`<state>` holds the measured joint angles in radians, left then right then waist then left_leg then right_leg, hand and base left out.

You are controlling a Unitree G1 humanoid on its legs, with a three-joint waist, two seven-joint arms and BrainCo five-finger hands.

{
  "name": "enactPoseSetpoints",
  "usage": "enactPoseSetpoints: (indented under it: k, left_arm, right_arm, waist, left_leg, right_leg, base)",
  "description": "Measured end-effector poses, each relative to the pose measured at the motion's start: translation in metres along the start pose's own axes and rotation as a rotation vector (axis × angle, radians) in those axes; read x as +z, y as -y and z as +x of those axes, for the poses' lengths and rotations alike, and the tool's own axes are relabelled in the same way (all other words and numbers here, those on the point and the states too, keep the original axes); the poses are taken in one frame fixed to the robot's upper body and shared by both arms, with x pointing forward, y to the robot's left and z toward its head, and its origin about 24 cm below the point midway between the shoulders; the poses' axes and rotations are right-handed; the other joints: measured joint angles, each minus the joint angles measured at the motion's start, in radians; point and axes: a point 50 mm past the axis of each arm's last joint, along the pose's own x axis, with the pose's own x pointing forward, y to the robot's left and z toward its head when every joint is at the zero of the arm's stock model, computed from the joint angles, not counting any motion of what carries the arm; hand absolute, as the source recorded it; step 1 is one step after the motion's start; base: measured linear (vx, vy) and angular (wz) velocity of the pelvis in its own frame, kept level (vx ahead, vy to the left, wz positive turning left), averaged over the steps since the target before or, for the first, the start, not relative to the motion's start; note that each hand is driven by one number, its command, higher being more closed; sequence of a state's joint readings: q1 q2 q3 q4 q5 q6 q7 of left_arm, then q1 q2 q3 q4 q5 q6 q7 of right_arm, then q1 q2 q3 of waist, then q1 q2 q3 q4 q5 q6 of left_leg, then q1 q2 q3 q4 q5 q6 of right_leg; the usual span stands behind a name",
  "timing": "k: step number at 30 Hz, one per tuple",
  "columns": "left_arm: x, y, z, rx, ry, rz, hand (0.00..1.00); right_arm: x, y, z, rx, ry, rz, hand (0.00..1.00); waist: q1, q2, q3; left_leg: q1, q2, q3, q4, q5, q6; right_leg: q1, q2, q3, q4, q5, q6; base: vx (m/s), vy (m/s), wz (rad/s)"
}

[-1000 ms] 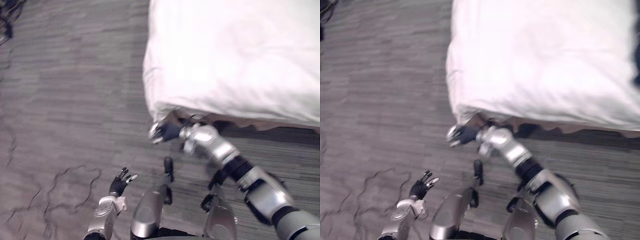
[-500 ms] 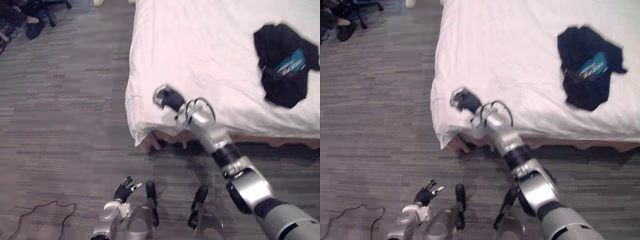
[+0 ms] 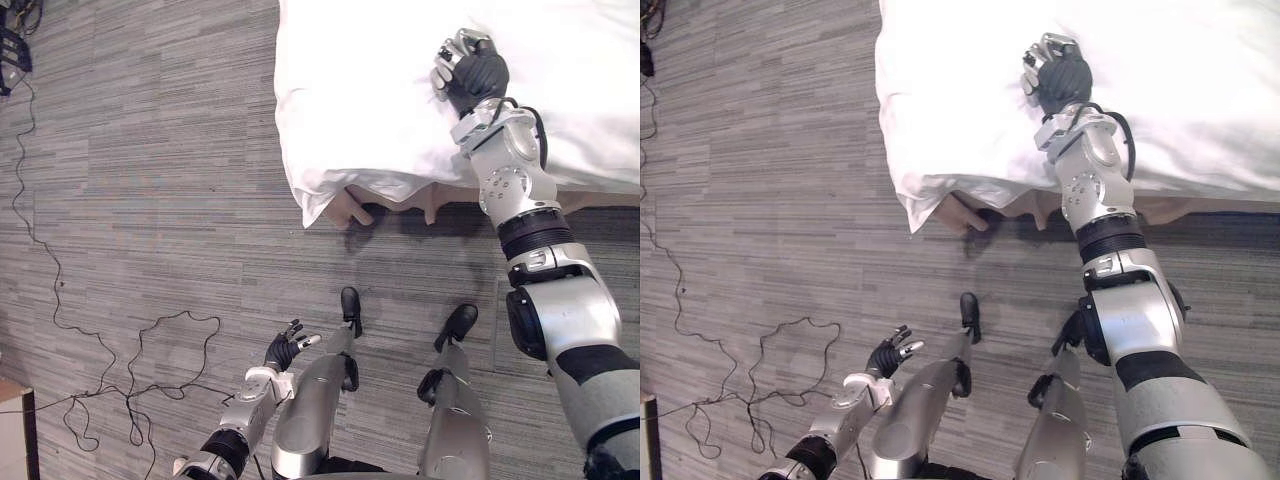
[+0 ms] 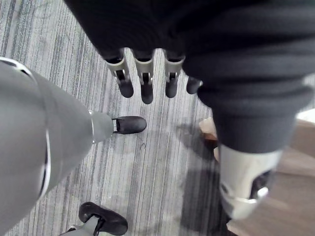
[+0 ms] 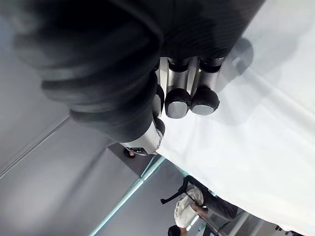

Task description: Tidy the bed and pick cloth on bed and put in laundry

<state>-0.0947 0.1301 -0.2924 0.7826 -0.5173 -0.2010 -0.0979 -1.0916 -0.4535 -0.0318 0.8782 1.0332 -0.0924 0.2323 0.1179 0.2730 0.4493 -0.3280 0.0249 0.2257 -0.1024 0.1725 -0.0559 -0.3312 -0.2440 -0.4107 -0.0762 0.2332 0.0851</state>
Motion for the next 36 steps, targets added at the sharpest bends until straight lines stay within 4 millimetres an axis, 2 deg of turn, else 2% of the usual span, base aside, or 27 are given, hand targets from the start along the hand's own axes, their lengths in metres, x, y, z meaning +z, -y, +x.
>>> enactPoseSetpoints:
  k: [3,4,5,6,7,8,9,10,11,12,13,16,20,22,23,24,25,27,28,29,30,31,32,33,34,35,36]
  left_arm:
    - [-0.009,-0.022,-0.016,0.079,0.022,-0.077,0.0]
    - [-0.009,-0.03,-0.02,0.111,0.034,-0.097,0.0]
    - [-0.008,-0.032,-0.021,0.12,0.042,-0.1,0.0]
    - [-0.005,-0.033,-0.02,0.129,0.058,-0.103,0.0]
    - [-0.002,-0.031,-0.019,0.139,0.071,-0.098,0.0]
    - [-0.004,-0.031,-0.019,0.148,0.068,-0.1,0.0]
    - [-0.009,-0.032,-0.019,0.171,0.041,-0.096,0.0]
    - [-0.017,-0.034,-0.021,0.199,0.0,-0.086,0.0]
    - [-0.021,-0.036,-0.022,0.214,-0.02,-0.088,0.0]
    - [-0.029,-0.038,-0.025,0.244,-0.058,-0.081,0.0]
    - [-0.038,-0.041,-0.03,0.266,-0.097,-0.063,0.0]
    - [-0.059,-0.045,-0.039,0.304,-0.19,-0.024,0.0]
    - [-0.081,-0.043,-0.052,0.324,-0.273,-0.015,0.0]
    - [-0.086,-0.044,-0.057,0.322,-0.297,0.017,0.0]
    - [-0.093,-0.049,-0.066,0.347,-0.331,0.035,0.0]
    - [-0.095,-0.052,-0.069,0.36,-0.34,0.037,0.0]
    - [-0.101,-0.063,-0.08,0.403,-0.38,0.05,0.0]
    - [-0.104,-0.064,-0.082,0.411,-0.42,0.096,0.0]
    - [-0.106,-0.058,-0.079,0.381,-0.449,0.141,0.0]
    - [-0.106,-0.056,-0.076,0.361,-0.464,0.171,0.0]
    - [-0.105,-0.05,-0.071,0.319,-0.481,0.233,0.0]
    - [-0.104,-0.046,-0.067,0.284,-0.489,0.288,0.0]
    - [-0.103,-0.045,-0.065,0.274,-0.493,0.307,0.0]
    - [-0.102,-0.043,-0.062,0.259,-0.496,0.323,0.0]
    - [-0.103,-0.042,-0.062,0.264,-0.501,0.316,0.0]
    - [-0.102,-0.042,-0.062,0.266,-0.495,0.312,0.0]
    - [-0.1,-0.044,-0.061,0.276,-0.482,0.308,0.0]
  right_arm:
    - [-0.048,0.021,-0.038,-0.043,0.001,0.194,1.0]
    - [-0.083,0.05,-0.079,-0.174,-0.048,0.277,1.0]
    - [-0.098,0.065,-0.103,-0.256,-0.072,0.306,1.0]
    - [-0.113,0.087,-0.139,-0.372,-0.098,0.331,1.0]
    - [-0.132,0.117,-0.207,-0.568,-0.144,0.346,0.0]
    - [-0.138,0.125,-0.237,-0.644,-0.169,0.346,0.0]
    - [-0.147,0.133,-0.283,-0.751,-0.209,0.348,0.0]
    - [-0.15,0.136,-0.317,-0.822,-0.233,0.341,0.0]
    - [-0.15,0.137,-0.333,-0.854,-0.245,0.336,0.0]
    - [-0.151,0.136,-0.359,-0.895,-0.268,0.331,0.0]
    - [-0.151,0.134,-0.382,-0.926,-0.287,0.329,0.0]
    - [-0.154,0.124,-0.424,-0.994,-0.333,0.342,0.0]
    - [-0.167,0.109,-0.441,-0.996,-0.434,0.359,0.0]
    - [-0.176,0.101,-0.441,-0.973,-0.479,0.368,0.0]
    - [-0.185,0.094,-0.436,-0.929,-0.521,0.37,0.0]
    - [-0.187,0.093,-0.435,-0.915,-0.538,0.365,0.0]
    - [-0.189,0.091,-0.434,-0.894,-0.571,0.348,0.0]
    - [-0.187,0.093,-0.437,-0.907,-0.591,0.317,0.0]
    - [-0.184,0.097,-0.443,-0.923,-0.606,0.301,0.0]
    - [-0.183,0.098,-0.446,-0.936,-0.617,0.29,0.0]
    - [-0.18,0.101,-0.452,-0.951,-0.65,0.249,0.0]
    - [-0.176,0.105,-0.459,-0.968,-0.688,0.206,0.0]
    - [-0.176,0.105,-0.462,-0.979,-0.71,0.194,0.0]
    - [-0.177,0.102,-0.471,-0.986,-0.774,0.157,0.0]
    - [-0.18,0.098,-0.476,-0.971,-0.84,0.128,0.0]
    - [-0.182,0.096,-0.478,-0.959,-0.878,0.108,0.0]
    - [-0.183,0.095,-0.476,-0.91,-0.929,0.06,0.0]
  waist:
    - [-0.072,-0.044,0.007]
    - [-0.094,-0.082,0.011]
    - [-0.103,-0.097,0.01]
    - [-0.113,-0.113,0.008]
    - [-0.127,-0.136,0.008]
    - [-0.134,-0.149,0.006]
    - [-0.154,-0.174,0.005]
    - [-0.172,-0.199,-0.009]
    - [-0.176,-0.213,-0.02]
    - [-0.176,-0.237,-0.048]
    - [-0.177,-0.256,-0.097]
    - [-0.175,-0.278,-0.217]
    - [-0.173,-0.276,-0.301]
    - [-0.161,-0.276,-0.318]
    - [-0.146,-0.273,-0.322]
    - [-0.136,-0.269,-0.325]
    - [-0.118,-0.278,-0.339]
    - [-0.131,-0.28,-0.346]
    - [-0.137,-0.277,-0.351]
    - [-0.138,-0.271,-0.354]
    - [-0.155,-0.262,-0.355]
    - [-0.173,-0.26,-0.355]
    - [-0.176,-0.263,-0.354]
    - [-0.179,-0.272,-0.358]
    - [-0.175,-0.257,-0.351]
    - [-0.175,-0.253,-0.35]
    - [-0.168,-0.236,-0.345]
  left_leg:
    - [0.061,-0.017,0.049,0.0,-0.024,0.017]
    - [0.092,-0.018,0.085,0.0,-0.042,0.016]
    - [0.102,-0.016,0.096,0.0,-0.047,0.013]
    - [0.11,-0.013,0.106,0.0,-0.058,0.016]
    - [0.126,-0.007,0.131,0.0,-0.068,0.01]
    - [0.134,-0.003,0.147,0.0,-0.071,0.005]
    - [0.165,0.006,0.178,0.0,-0.084,-0.007]
    - [0.206,0.019,0.206,0.0,-0.099,-0.019]
    - [0.231,0.026,0.224,-0.001,-0.106,-0.023]
    - [0.276,0.044,0.254,-0.003,-0.121,-0.035]
    - [0.305,0.063,0.274,-0.006,-0.134,-0.049]
    - [0.374,0.111,0.307,-0.006,-0.153,-0.078]
    - [0.455,0.13,0.365,-0.001,-0.169,-0.1]
    - [0.487,0.14,0.408,0.0,-0.174,-0.105]
    - [0.531,0.161,0.501,0.001,-0.181,-0.117]
    - [0.545,0.168,0.536,0.003,-0.184,-0.123]
    - [0.584,0.185,0.639,0.027,-0.195,-0.14]
    - [0.614,0.21,0.715,0.067,-0.197,-0.143]
    - [0.633,0.223,0.754,0.089,-0.193,-0.148]
    - [0.647,0.23,0.771,0.099,-0.188,-0.156]
    - [0.657,0.24,0.785,0.125,-0.182,-0.163]
    - [0.661,0.259,0.779,0.185,-0.18,-0.165]
    - [0.661,0.275,0.775,0.234,-0.18,-0.165]
    - [0.65,0.333,0.749,0.401,-0.18,-0.165]
    - [0.591,0.424,0.625,0.624,-0.149,-0.114]
    - [0.533,0.457,0.506,0.743,-0.093,-0.014]
    - [0.424,0.454,0.287,0.884,0.076,0.133]
  right_leg:
    - [0.041,-0.016,0.052,-0.007,0.006,0.019]
    - [0.053,-0.015,0.086,-0.013,0.007,0.022]
    - [0.057,-0.013,0.097,-0.013,0.003,0.025]
    - [0.058,-0.009,0.108,-0.013,0.0,0.029]
    - [0.059,-0.002,0.128,-0.013,-0.005,0.034]
    - [0.06,0.003,0.141,-0.013,-0.007,0.033]
    - [0.076,0.013,0.159,-0.012,-0.011,0.03]
    - [0.099,0.024,0.176,-0.012,-0.012,0.026]
    - [0.115,0.033,0.189,-0.012,-0.02,0.022]
    - [0.146,0.054,0.212,-0.012,-0.038,0.018]
    - [0.166,0.075,0.222,-0.012,-0.062,0.017]
    - [0.222,0.117,0.217,-0.002,-0.098,-0.005]
    - [0.301,0.131,0.205,0.002,-0.136,-0.001]
    - [0.311,0.138,0.19,0.0,-0.139,-0.003]
    - [0.317,0.114,0.026,0.033,-0.183,-0.036]
    - [0.32,0.107,-0.03,0.051,-0.187,-0.046]
    - [0.324,0.102,-0.099,0.064,-0.157,-0.046]
    - [0.335,0.141,-0.054,0.047,-0.146,-0.055]
    - [0.336,0.16,-0.014,0.043,-0.149,-0.064]
    - [0.34,0.171,0.007,0.038,-0.15,-0.067]
    - [0.35,0.178,0.027,0.029,-0.152,-0.069]
    - [0.361,0.178,0.042,0.029,-0.159,-0.073]
    - [0.368,0.178,0.054,0.031,-0.164,-0.077]
    - [0.367,0.18,0.096,0.059,-0.188,-0.086]
    - [0.364,0.198,0.138,0.104,-0.223,-0.101]
    - [0.358,0.212,0.167,0.134,-0.24,-0.108]
    - [0.343,0.232,0.217,0.173,-0.258,-0.13]
  base:
    - [0.08,0.042,-0.44]
    - [0.08,0.012,-0.57]
    - [0.11,-0.007,-0.58]
    - [0.13,-0.031,-0.48]
    - [0.16,-0.038,-0.48]
    - [0.15,-0.034,-0.66]
    - [0.14,-0.045,-0.74]
    - [0.2,-0.079,-0.8]
    - [0.2,-0.097,-0.87]
    - [0.19,-0.124,-0.77]
    - [0.13,-0.109,-0.64]
    - [0.23,-0.14,-0.21]
    - [0.14,-0.036,0.0]
    - [0.06,-0.006,-0.45]
    - [0.05,0.006,-0.94]
    - [0.06,0.028,-1.73]
    - [0.09,0.024,-1.45]
    - [0.1,-0.067,-1.23]
    - [0.06,-0.147,-1.0]
    - [0.02,-0.126,-0.9]
    - [0.02,-0.112,-0.61]
    - [0.04,-0.088,-0.46]
    - [0.04,-0.118,-0.64]
    - [0.04,-0.124,-0.96]
    - [0.04,-0.111,-1.17]
    - [0.04,-0.072,-1.42]
    - [0.11,-0.015,-1.48]
